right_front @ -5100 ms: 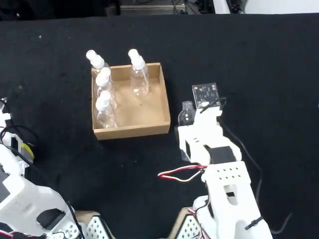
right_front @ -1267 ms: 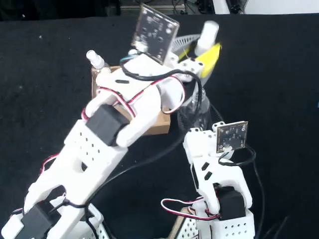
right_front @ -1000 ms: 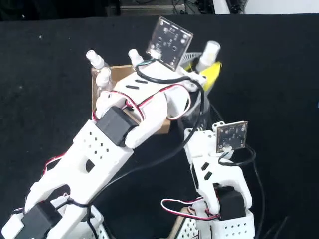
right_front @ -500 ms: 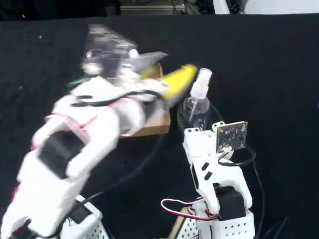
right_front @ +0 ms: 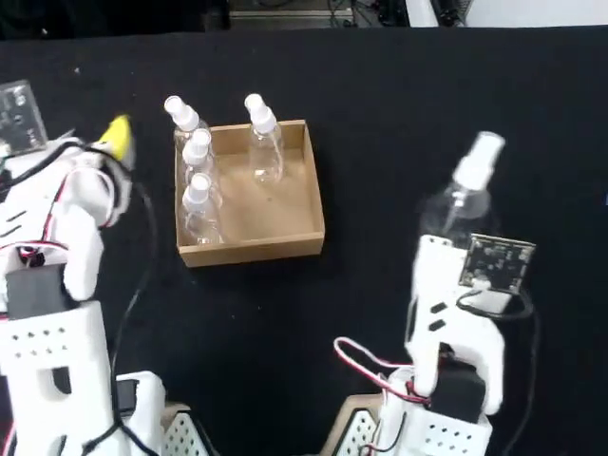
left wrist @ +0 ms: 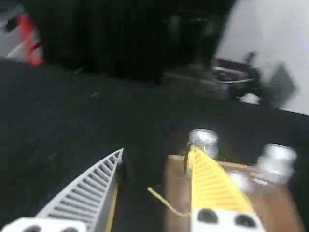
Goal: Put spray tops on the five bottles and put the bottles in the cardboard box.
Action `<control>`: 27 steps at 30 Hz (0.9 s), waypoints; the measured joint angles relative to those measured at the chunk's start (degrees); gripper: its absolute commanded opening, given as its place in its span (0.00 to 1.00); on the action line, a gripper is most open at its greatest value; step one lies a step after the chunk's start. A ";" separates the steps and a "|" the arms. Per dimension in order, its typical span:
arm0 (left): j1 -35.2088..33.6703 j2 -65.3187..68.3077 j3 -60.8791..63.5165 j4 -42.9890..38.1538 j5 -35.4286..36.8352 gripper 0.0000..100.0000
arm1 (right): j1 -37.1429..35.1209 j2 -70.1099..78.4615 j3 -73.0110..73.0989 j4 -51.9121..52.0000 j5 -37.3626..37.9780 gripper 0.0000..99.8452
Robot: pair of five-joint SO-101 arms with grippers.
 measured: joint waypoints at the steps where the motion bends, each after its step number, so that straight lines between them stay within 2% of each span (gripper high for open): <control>1: -2.37 -0.26 4.04 -3.69 0.00 0.19 | 1.49 0.00 -0.79 0.00 0.97 0.01; 5: -8.44 -0.97 21.10 -20.92 0.00 0.19 | 5.10 0.00 -1.23 -5.71 3.78 0.01; 9: -8.53 -2.37 36.66 -36.40 0.00 0.19 | 7.21 0.44 1.32 -16.62 6.86 0.01; 13: -8.53 -5.19 47.21 -46.86 0.00 0.19 | 9.67 9.93 4.13 -28.66 7.65 0.01; 18: -8.53 -8.44 53.45 -51.25 0.00 0.19 | 10.02 23.21 4.22 -42.11 7.56 0.01; 27: -5.98 -10.11 58.29 -51.78 0.00 0.19 | 15.12 50.11 -1.76 -56.53 7.56 0.01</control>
